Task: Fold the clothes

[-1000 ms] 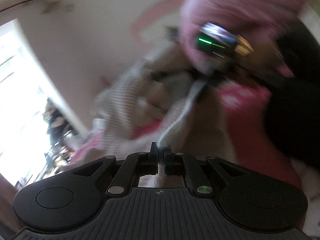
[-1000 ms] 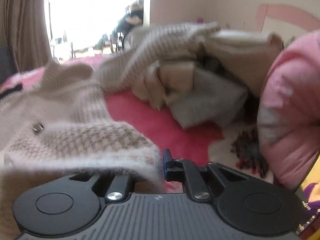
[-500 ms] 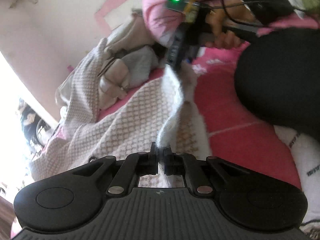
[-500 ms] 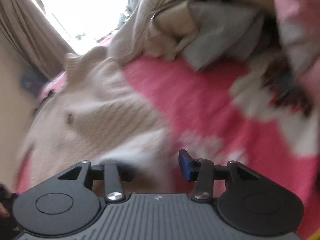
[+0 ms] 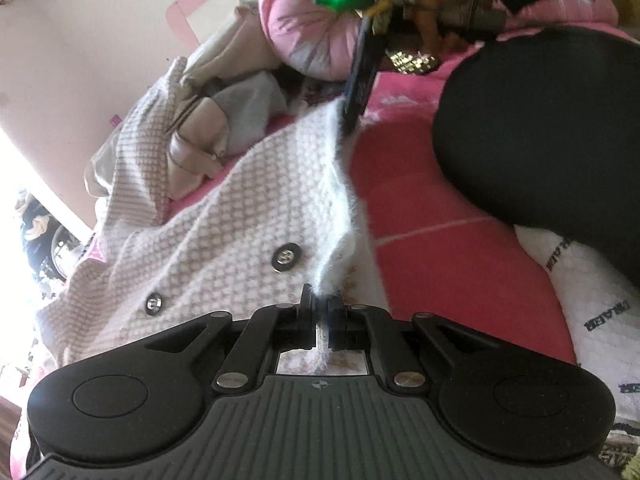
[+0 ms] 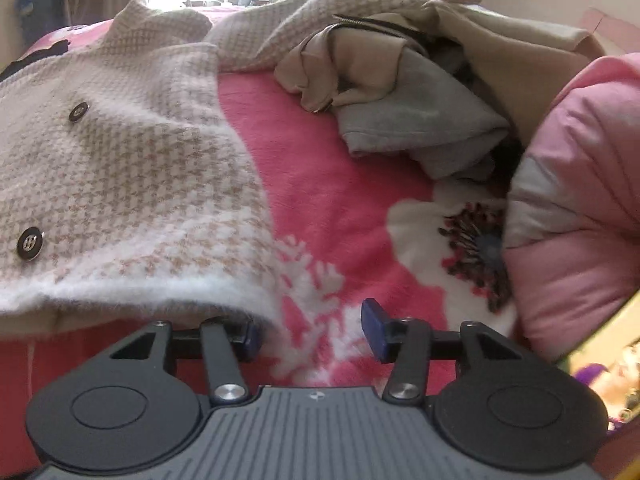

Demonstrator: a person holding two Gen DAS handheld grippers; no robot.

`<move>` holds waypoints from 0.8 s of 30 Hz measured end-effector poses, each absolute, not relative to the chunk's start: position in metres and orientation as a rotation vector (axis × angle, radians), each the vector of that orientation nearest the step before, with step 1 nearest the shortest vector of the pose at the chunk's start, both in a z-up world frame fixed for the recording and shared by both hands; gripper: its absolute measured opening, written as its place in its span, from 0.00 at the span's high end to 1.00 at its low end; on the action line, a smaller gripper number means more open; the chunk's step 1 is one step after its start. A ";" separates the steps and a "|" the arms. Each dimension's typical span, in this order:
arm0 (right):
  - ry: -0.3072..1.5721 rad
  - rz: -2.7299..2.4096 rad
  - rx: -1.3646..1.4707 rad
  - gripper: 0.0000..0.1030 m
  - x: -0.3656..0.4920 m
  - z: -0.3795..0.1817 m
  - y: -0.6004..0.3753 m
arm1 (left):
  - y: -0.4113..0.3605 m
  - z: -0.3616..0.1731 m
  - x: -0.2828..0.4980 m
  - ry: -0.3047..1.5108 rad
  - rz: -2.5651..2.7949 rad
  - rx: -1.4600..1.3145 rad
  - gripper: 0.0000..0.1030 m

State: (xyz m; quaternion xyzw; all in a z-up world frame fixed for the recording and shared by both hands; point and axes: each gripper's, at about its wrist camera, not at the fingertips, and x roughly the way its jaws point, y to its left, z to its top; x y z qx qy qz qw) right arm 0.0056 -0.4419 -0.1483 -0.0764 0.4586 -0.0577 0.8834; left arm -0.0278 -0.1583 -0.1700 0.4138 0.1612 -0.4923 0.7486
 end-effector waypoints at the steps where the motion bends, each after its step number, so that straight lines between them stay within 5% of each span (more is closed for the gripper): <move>1: 0.957 -0.120 -0.177 0.49 0.002 -0.145 -0.441 | -0.158 -0.172 -0.029 0.355 -1.078 0.910 0.96; 8: 1.033 -0.233 -0.497 0.49 -0.023 -0.142 -0.421 | -0.152 -0.183 -0.038 0.392 -1.076 0.943 0.93; 18: 0.829 -0.073 -0.148 0.52 -0.026 -0.068 -0.391 | -0.111 -0.154 -0.017 0.465 -1.007 0.906 0.82; 24: 0.817 0.152 -0.015 0.55 0.006 -0.067 -0.346 | -0.099 -0.143 0.055 0.674 -0.813 0.642 0.76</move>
